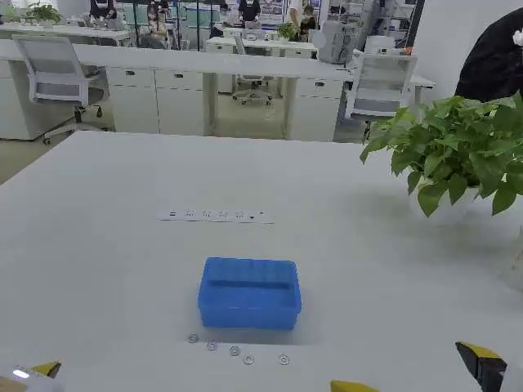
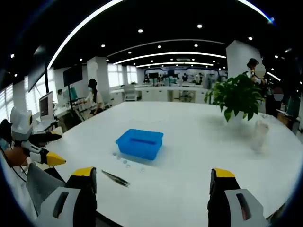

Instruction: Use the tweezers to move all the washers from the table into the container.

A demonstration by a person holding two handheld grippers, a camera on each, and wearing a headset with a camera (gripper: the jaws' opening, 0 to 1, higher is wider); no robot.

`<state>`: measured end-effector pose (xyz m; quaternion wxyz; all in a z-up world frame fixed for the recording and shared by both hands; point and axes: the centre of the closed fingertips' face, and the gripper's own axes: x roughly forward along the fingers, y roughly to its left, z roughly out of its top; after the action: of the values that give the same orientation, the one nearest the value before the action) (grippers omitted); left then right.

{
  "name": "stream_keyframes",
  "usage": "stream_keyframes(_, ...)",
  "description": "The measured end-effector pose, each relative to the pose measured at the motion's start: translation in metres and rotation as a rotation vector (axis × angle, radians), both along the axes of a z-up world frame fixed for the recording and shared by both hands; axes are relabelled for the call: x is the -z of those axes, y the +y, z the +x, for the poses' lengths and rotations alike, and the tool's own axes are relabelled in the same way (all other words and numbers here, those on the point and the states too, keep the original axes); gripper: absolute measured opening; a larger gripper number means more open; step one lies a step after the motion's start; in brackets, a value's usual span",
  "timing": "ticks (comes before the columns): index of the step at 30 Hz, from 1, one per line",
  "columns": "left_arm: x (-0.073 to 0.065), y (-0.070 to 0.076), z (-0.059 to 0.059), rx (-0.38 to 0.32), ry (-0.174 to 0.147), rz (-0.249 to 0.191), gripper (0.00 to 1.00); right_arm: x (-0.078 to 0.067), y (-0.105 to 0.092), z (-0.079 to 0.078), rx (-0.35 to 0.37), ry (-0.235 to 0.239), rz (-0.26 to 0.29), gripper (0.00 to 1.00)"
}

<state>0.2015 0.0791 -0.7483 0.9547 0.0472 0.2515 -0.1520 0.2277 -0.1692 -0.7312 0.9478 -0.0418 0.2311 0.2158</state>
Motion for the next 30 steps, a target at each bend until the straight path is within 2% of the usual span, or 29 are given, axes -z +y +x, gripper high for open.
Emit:
stream_keyframes(14, 0.0029, -0.0053, 0.0028, 0.016, 0.018, 0.009, 0.99, 0.0071, -0.0005, 0.0011, -0.003, 0.026, -0.011, 0.99)
stream_keyframes(30, 0.0059, -0.0094, 0.0030, 0.027, 0.024, 0.022, 0.98, 0.0079, -0.0026, 0.0021, -0.005, 0.028, -0.017, 0.99)
